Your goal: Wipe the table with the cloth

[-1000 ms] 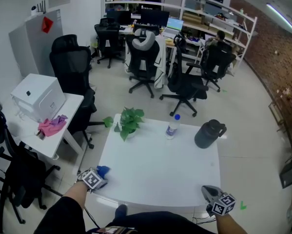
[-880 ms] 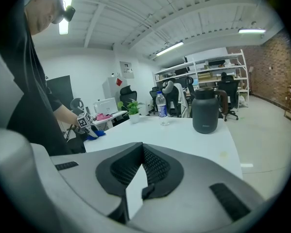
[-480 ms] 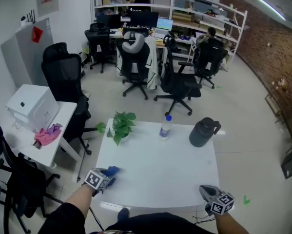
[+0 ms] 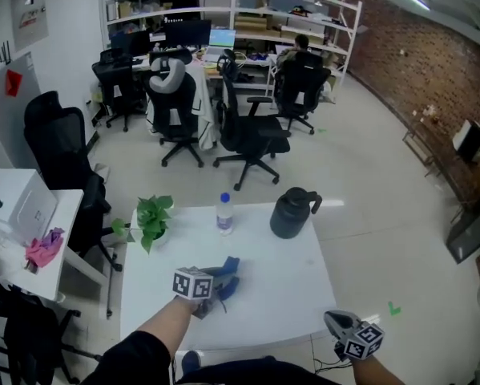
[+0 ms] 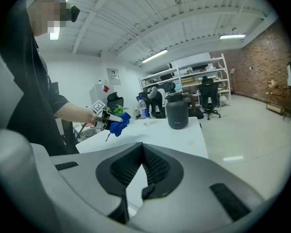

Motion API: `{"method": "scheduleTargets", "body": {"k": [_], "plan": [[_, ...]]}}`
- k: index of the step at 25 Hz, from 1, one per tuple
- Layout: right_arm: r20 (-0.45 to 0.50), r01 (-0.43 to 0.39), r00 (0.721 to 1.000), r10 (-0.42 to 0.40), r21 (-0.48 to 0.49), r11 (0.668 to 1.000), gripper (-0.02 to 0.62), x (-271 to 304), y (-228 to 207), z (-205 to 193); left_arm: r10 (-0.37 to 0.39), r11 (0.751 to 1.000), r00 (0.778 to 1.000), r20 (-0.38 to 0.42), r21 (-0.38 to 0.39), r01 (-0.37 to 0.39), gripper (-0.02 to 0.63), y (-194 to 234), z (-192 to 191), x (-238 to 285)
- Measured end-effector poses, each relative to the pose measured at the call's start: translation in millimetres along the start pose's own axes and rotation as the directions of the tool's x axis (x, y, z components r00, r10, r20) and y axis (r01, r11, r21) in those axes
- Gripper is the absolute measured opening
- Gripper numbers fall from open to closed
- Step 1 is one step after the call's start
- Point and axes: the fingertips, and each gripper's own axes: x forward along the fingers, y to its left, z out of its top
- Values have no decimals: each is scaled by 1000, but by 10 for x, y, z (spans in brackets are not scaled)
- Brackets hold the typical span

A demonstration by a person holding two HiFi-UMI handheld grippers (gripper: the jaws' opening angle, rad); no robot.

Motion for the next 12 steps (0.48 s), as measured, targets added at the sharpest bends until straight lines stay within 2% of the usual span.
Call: {"method": "scheduleTargets", "body": {"k": [7, 10, 12], "plan": [[-3, 138, 990, -139, 71, 988, 12, -822, -575, -241, -130, 978, 991, 9, -165, 130, 95, -601, 118, 1496], [-18, 196, 981, -196, 104, 975, 12, -1135, -812, -390, -146, 962, 989, -2, -234, 141, 94, -752, 108, 2085], [-29, 227, 974, -226, 123, 966, 12, -1301, -946, -480, -137, 957, 990, -36, -261, 123, 92, -832, 50, 2437]]}}
